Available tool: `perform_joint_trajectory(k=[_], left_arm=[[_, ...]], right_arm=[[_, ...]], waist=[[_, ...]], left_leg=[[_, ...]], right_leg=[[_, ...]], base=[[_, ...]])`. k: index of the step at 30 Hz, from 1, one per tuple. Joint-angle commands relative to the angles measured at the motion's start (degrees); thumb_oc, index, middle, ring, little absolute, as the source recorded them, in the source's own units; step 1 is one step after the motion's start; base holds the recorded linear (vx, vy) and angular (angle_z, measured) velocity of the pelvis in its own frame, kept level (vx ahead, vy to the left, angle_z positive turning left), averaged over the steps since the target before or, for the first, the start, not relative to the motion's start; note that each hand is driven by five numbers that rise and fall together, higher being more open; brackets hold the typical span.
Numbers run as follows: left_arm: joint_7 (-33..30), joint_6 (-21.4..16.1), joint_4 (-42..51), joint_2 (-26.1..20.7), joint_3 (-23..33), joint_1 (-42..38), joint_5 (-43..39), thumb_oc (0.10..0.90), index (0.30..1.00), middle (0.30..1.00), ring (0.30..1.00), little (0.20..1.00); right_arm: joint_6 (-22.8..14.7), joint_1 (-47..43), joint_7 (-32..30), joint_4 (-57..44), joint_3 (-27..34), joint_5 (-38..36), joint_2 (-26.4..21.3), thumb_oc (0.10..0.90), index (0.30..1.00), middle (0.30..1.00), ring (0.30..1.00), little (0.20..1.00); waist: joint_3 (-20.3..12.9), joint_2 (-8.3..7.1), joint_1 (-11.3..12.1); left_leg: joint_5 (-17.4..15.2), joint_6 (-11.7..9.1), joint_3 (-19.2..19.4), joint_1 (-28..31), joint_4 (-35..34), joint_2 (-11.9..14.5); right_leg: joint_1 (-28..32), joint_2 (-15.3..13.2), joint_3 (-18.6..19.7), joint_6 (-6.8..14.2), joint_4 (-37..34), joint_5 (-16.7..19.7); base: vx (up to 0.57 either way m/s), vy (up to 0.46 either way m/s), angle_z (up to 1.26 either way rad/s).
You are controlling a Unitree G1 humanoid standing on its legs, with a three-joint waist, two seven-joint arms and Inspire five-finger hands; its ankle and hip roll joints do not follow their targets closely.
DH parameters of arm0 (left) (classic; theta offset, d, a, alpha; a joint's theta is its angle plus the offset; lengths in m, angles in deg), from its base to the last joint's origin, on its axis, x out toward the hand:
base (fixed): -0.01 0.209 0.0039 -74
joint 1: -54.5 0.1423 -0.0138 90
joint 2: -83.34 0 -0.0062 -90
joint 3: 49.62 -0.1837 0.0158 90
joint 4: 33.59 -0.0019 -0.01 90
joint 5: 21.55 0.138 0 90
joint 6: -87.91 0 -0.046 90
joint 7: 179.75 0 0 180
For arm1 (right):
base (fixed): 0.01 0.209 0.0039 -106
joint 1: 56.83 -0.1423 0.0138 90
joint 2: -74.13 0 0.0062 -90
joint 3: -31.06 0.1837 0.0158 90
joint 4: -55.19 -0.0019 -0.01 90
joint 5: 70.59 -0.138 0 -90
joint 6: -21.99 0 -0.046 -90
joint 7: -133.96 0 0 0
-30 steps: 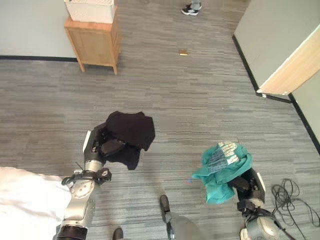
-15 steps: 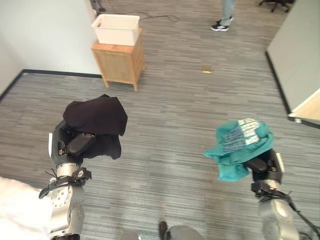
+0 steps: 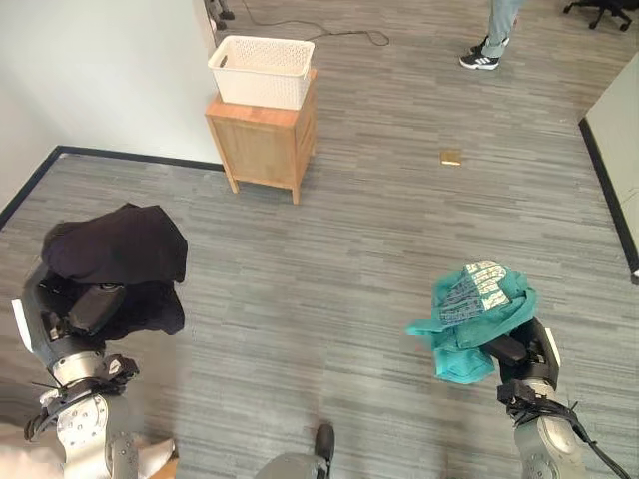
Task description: Pick up bed clothes into laundry basket.
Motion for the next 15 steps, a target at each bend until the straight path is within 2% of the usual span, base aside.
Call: perform_joint_trajectory(k=[1, 3, 4, 5, 6, 7, 8, 9, 10, 11, 12, 13, 14, 15], left_arm=[[0.92, -8.41, 9.46, -9.17, 2.01, -0.70, 1.83, 0.400, 0.300, 0.300, 0.300, 0.300], [1.93, -7.77, 10.18, -9.72, 0.72, -1.29, 2.01, 0.400, 0.300, 0.300, 0.300, 0.300], [2.52, -7.56, 10.68, -10.27, -0.24, -1.85, 2.06, 0.400, 0.300, 0.300, 0.300, 0.300], [3.14, -7.46, 11.85, -10.75, -1.14, -2.72, 2.06, 0.400, 0.300, 0.300, 0.300, 0.300], [3.33, -7.25, 11.95, -10.68, -2.25, -3.30, 1.76, 0.400, 0.300, 0.300, 0.300, 0.300], [3.84, -7.11, 11.49, -10.80, -3.29, -3.75, 1.72, 0.400, 0.300, 0.300, 0.300, 0.300], [3.91, -6.96, 11.01, -10.92, -4.13, -4.66, 2.30, 0.400, 0.300, 0.300, 0.300, 0.300], [3.84, -7.01, 10.83, -11.04, -4.36, -4.81, 2.38, 0.400, 0.300, 0.300, 0.300, 0.300], [3.60, -7.25, 10.42, -11.36, -4.94, -5.93, 2.42, 0.400, 0.300, 0.300, 0.300, 0.300], [3.19, -7.31, 9.76, -11.23, -4.76, -6.23, 2.53, 0.400, 0.300, 0.300, 0.300, 0.300], [2.93, -7.41, 9.49, -10.71, -3.96, -6.23, 2.60, 0.400, 0.300, 0.300, 0.300, 0.300], [2.93, -7.38, 9.52, -10.69, -3.96, -6.17, 2.61, 0.400, 0.300, 0.300, 0.300, 0.300], [2.43, -7.42, 9.58, -10.10, -3.06, -5.87, 2.87, 0.400, 0.300, 0.300, 0.300, 0.300], [2.37, -7.25, 8.97, -9.70, -2.35, -5.32, 3.04, 0.400, 0.300, 0.300, 0.300, 0.300]], right_arm=[[-5.30, -5.40, 1.86, -3.81, 1.23, -0.63, -1.29, 0.400, 0.300, 0.300, 0.300, 0.300], [-5.17, -4.37, 2.27, -4.49, 1.66, -0.30, -1.26, 0.400, 0.300, 0.300, 0.300, 0.300], [-5.17, -4.02, 2.16, -4.73, 1.96, -0.06, -1.37, 0.400, 0.300, 0.300, 0.300, 0.300], [-5.40, -4.13, 1.83, -4.75, 2.32, 0.01, -1.46, 0.400, 0.300, 0.300, 0.300, 0.300], [-5.40, -4.25, 1.53, -4.46, 2.45, 0.00, -1.51, 0.400, 0.300, 0.300, 0.300, 0.300], [-5.41, -4.50, 1.20, -3.96, 2.86, -0.09, -1.74, 0.400, 0.300, 0.300, 0.300, 0.300], [-5.36, -4.09, 1.05, -4.04, 3.25, -0.15, -1.66, 0.400, 0.300, 0.300, 0.300, 0.300], [-5.33, -3.96, 1.05, -4.10, 3.37, -0.14, -1.56, 0.400, 0.300, 0.300, 0.300, 0.300], [-5.43, -3.58, 0.73, -4.53, 4.12, -0.49, -1.60, 0.400, 0.300, 0.300, 0.300, 0.300], [-5.36, -3.19, 0.81, -4.79, 4.54, -0.60, -1.86, 0.400, 0.300, 0.300, 0.300, 0.300], [-5.36, -3.04, 1.25, -5.38, 5.23, -0.85, -2.43, 0.400, 0.300, 0.300, 0.300, 0.300], [-5.34, -3.00, 1.27, -5.39, 5.22, -0.87, -2.44, 0.400, 0.300, 0.300, 0.300, 0.300], [-5.86, -3.89, 0.32, -4.99, 5.79, -0.16, -3.52, 0.400, 0.300, 0.300, 0.300, 0.300], [-5.92, -4.02, 0.29, -5.24, 5.89, -0.03, -4.15, 0.400, 0.300, 0.300, 0.300, 0.300]], waist=[[-4.03, -0.81, -1.62], [-3.75, -0.41, -2.79], [-3.80, -0.36, -3.30], [-3.61, -0.51, -3.65], [-3.56, -0.47, -4.33], [-3.67, -0.90, -4.88], [-4.10, -1.56, -5.59], [-4.26, -1.19, -5.70], [-4.84, -1.58, -6.87], [-5.35, -1.97, -7.21], [-6.17, -2.36, -7.49], [-6.29, -2.04, -7.55], [-6.73, -2.29, -7.51], [-6.86, -1.69, -7.83]], left_leg=[[2.93, -2.51, -4.28, 2.29, -9.43, 5.33], [1.96, -2.89, -6.61, 4.29, -9.87, 6.06], [0.96, -3.30, -7.29, 5.13, -9.86, 6.40], [-0.44, -3.96, -7.71, 6.18, -9.91, 6.62], [-1.46, -4.28, -8.11, 7.11, -9.72, 6.77], [-3.16, -4.95, -9.06, 8.33, -9.89, 6.79], [-4.53, -5.34, -9.78, 9.95, -10.16, 6.50], [-4.70, -5.23, -10.08, 10.05, -10.21, 6.83], [-5.88, -5.97, -11.02, 11.69, -9.86, 7.93], [-5.75, -6.84, -11.59, 12.43, -9.32, 8.35], [-5.25, -8.28, -11.94, 13.36, -8.19, 9.83], [-5.62, -8.17, -11.92, 13.61, -8.26, 10.13], [-3.04, -9.97, -11.80, 12.87, -5.20, 12.39], [-0.05, -11.82, -11.23, 12.19, -0.81, 15.22]], right_leg=[[-1.05, 0.56, -0.30, 2.33, -5.22, 11.02], [-5.40, 2.41, 0.41, 0.98, -8.00, 6.32], [-6.55, 1.75, 0.02, 0.95, -11.05, 4.88], [-8.33, 0.17, -0.66, 1.26, -17.34, 3.75], [-8.38, -0.57, -0.94, 1.59, -22.37, 4.00], [-8.02, -0.78, -0.88, 2.31, -32.43, 5.28], [-9.12, -1.15, 0.20, 3.27, -39.45, 6.45], [-7.93, -1.15, -0.20, 3.40, -41.59, 7.21], [-7.21, -1.85, 1.54, 5.32, -49.22, 10.44], [-6.70, -2.26, 1.75, 5.93, -51.12, 12.54], [-5.78, -2.93, 1.59, 6.12, -50.52, 13.91], [-5.46, -2.74, 1.32, 6.11, -50.67, 13.45], [-5.00, -3.66, -0.31, 5.54, -50.51, 14.86], [-4.58, -3.05, -1.08, 4.94, -48.54, 13.64]], base=[[0.60, -0.015, 0.57], [0.45, -0.091, 0.21], [0.47, -0.145, 0.01], [0.45, -0.146, 0.24], [0.50, -0.173, 0.50], [0.54, -0.215, 0.35], [0.42, -0.168, 0.31], [0.55, -0.257, 0.48], [0.50, -0.262, 0.61], [0.68, -0.408, 0.84], [0.39, -0.234, 0.76], [0.43, -0.308, 0.90], [0.38, -0.290, 0.53], [0.44, -0.426, 0.36]])
